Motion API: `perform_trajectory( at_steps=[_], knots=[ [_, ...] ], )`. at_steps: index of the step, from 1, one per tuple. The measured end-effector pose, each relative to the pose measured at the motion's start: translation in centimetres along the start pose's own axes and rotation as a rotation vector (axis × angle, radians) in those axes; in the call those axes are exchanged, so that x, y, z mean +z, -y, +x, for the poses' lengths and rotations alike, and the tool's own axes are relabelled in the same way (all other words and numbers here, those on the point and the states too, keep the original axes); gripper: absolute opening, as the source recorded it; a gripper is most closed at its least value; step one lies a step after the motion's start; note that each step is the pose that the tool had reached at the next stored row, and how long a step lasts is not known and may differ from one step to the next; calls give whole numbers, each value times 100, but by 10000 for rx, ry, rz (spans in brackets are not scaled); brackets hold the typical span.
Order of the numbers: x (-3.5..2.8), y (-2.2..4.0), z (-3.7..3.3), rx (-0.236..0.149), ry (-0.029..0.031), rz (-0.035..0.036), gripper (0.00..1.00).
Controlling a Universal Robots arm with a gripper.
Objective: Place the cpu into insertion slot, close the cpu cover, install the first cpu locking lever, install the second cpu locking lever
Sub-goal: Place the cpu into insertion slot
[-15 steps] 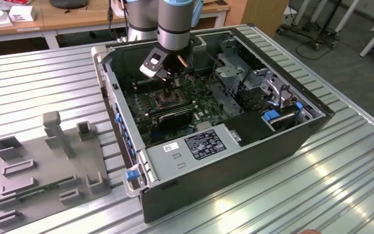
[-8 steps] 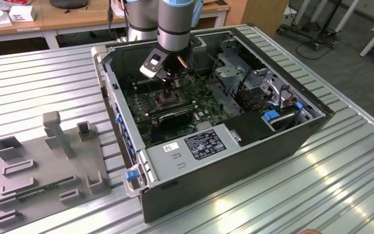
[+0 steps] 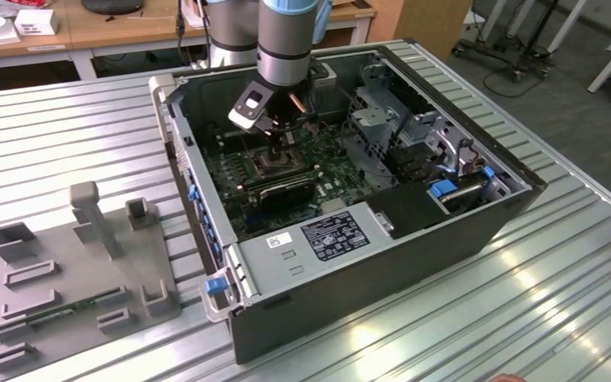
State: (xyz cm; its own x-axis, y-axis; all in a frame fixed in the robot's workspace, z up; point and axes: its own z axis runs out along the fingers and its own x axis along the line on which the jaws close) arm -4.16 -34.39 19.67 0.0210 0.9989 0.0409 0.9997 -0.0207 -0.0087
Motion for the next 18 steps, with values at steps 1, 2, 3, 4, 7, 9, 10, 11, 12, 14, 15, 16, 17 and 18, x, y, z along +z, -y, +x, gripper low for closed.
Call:
perform_trajectory(
  at_steps=[1, 2, 3, 4, 7, 9, 10, 11, 12, 14, 15, 16, 17, 18],
  knots=[
    [0, 0, 0, 0, 1, 1, 11],
    [0, 0, 0, 0, 1, 1, 11],
    [0, 0, 0, 0, 1, 1, 11],
    [0, 0, 0, 0, 2, 2, 11],
    [-2, 1, -1, 0, 0, 1, 11],
    [-10, -1, 3, 1, -9, -5, 11],
    [-12, -3, 7, 0, -22, -11, 11],
    [-16, -3, 8, 0, -30, -15, 11],
    [-22, -4, 10, 0, -36, -18, 11],
    [-39, -4, 11, 0, -34, -17, 11],
    [-53, -3, 10, 0, -25, -12, 11],
    [-84, -3, 11, 0, -23, -11, 11],
    [-98, -3, 11, 0, -24, -12, 11],
    [-111, -3, 12, 0, -24, -12, 11]
  ],
)
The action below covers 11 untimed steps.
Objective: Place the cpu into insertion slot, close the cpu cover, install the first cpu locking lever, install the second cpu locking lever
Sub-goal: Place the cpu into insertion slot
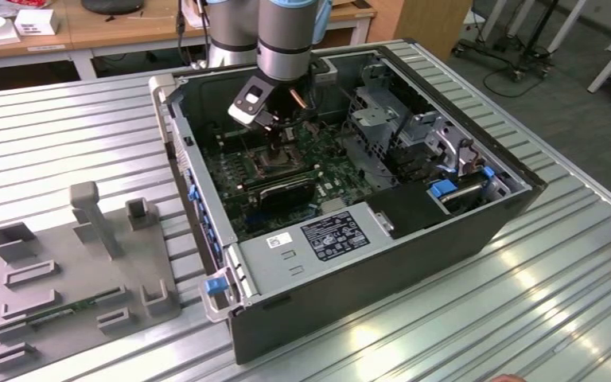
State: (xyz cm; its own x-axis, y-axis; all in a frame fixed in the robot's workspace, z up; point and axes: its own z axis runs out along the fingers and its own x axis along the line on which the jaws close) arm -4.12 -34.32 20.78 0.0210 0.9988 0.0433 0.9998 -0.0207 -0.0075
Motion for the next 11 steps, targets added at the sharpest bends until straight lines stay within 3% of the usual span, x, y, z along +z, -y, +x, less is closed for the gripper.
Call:
perform_trajectory(
  at_steps=[5, 11],
  knots=[
    [-42, 0, 2, 0, 2, 1, 11],
    [-44, 0, 2, 0, 1, 1, 11]
  ],
)
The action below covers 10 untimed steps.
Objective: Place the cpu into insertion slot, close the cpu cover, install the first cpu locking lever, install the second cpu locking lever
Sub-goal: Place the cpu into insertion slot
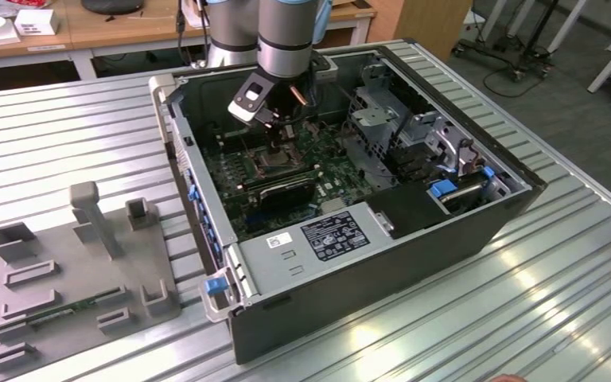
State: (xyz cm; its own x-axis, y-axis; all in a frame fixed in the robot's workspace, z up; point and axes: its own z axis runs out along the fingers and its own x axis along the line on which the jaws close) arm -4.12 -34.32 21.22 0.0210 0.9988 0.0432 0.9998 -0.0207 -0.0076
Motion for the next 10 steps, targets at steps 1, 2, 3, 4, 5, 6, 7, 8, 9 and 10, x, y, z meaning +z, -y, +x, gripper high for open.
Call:
perform_trajectory(
  at_steps=[1, 2, 3, 4, 5, 6, 7, 8, 9, 10],
  knots=[
    [0, 0, 0, 0, -1, 0, 11],
    [0, 0, 0, 0, -1, 0, 11],
    [0, 0, 0, 0, 0, 0, 11],
    [-1, 0, 0, 0, 0, 0, 11],
    [-1, 0, 0, 0, 0, 0, 11],
    [-1, 0, 0, 0, 0, 0, 11],
    [-3, 0, 0, -1, 1, 0, 11],
    [-11, 1, -1, 0, 7, 3, 11],
    [-24, 0, 1, 0, 3, 1, 11],
    [-35, 0, 2, 0, 0, 0, 11]
  ],
)
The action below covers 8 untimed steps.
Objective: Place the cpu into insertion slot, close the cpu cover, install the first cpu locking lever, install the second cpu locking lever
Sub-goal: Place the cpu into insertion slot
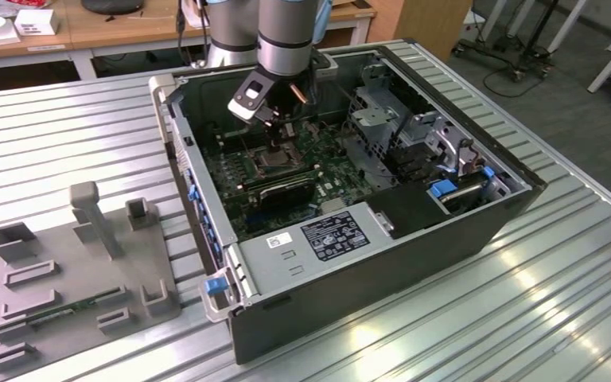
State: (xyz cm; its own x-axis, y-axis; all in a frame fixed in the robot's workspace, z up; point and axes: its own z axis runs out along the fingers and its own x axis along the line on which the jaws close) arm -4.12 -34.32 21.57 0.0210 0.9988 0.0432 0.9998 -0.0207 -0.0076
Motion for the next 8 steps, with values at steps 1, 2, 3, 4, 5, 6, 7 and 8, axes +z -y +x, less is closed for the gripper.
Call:
perform_trajectory(
  at_steps=[1, 2, 3, 4, 5, 6, 7, 8],
  knots=[
    [-12, 0, 0, 0, 2, 1, 11],
    [-24, 0, 1, 0, 2, 1, 11],
    [-37, 0, 2, 0, 2, 1, 11],
    [-50, 0, 2, 0, 2, 0, 11],
    [-57, 0, 2, 0, 3, 0, 11],
    [-57, 1, 3, -1, 0, -3, 11],
    [-57, 6, 3, -2, -1, -21, 11],
    [-58, 15, 2, -4, 1, -52, 11]
  ],
)
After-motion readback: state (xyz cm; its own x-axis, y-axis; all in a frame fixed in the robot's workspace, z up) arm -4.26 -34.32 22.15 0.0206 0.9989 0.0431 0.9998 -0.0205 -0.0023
